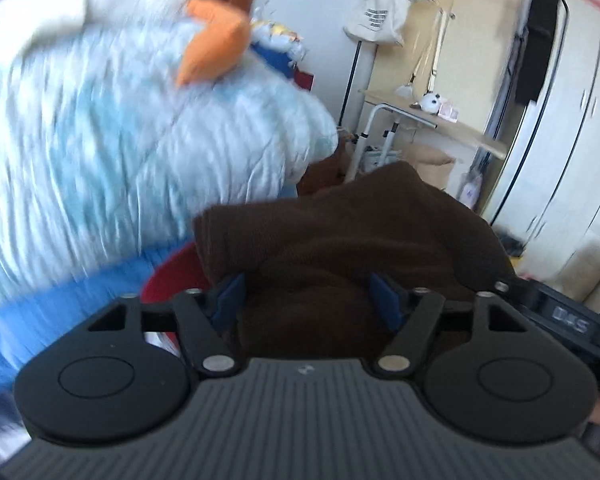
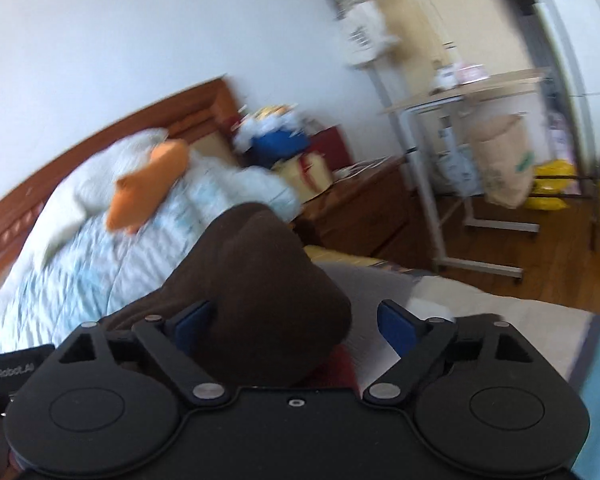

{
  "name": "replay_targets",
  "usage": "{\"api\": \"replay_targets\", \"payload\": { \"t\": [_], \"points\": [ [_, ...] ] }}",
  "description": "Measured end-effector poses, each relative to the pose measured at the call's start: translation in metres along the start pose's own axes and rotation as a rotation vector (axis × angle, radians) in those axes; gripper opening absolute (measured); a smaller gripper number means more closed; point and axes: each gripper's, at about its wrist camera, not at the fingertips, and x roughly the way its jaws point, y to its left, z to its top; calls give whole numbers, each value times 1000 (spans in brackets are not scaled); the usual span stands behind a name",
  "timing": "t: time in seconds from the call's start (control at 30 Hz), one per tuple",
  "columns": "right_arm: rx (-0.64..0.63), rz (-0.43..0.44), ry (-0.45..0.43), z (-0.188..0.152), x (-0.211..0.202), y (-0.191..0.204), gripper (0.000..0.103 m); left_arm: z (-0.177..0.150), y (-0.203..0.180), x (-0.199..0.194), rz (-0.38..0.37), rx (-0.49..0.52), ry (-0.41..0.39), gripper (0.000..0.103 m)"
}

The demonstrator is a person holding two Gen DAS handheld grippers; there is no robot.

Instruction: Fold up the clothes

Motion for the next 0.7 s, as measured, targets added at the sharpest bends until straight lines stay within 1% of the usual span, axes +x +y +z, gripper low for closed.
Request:
{"api": "replay_targets", "payload": {
  "t": [0.03, 0.1, 0.13, 0.2, 0.27, 0.33, 0.37, 0.43, 0.5, 0.6, 0.63, 0.7],
  "points": [
    [10, -21, -23, -1, -15, 2, 92, 3, -7, -8, 13, 35, -17, 86],
    [-20, -54, -70, -6, -52, 6, 93, 3, -15, -27, 1, 74, -48, 100],
    [-49, -64, -88, -9, -71, 9, 93, 2, -16, -36, -8, 78, -52, 103],
    [-91, -97, -108, -16, -107, 13, 94, -4, -15, -54, -33, 65, -42, 103],
    [-118, -135, -119, -23, -141, 16, 95, -15, -13, -70, -62, 62, -2, 103],
    [-128, -165, -102, -30, -168, 19, 96, -30, -14, -88, -94, 79, 41, 103],
    [-123, -170, -90, -34, -177, 21, 97, -38, -16, -97, -89, 87, 53, 103],
    [-112, -152, -53, -37, -187, 22, 97, -55, -26, -113, -76, 125, 86, 103],
    [-142, -154, -26, -40, -193, 30, 97, -70, -34, -127, -67, 152, 116, 103],
    [-205, -159, -17, -47, -207, 47, 97, -84, -38, -143, -56, 141, 144, 103],
    [-218, -154, -5, -49, -212, 52, 97, -87, -39, -148, -50, 134, 156, 103],
    [-247, -170, 29, -53, -221, 62, 97, -93, -43, -157, -37, 128, 187, 103]
  ]
}}
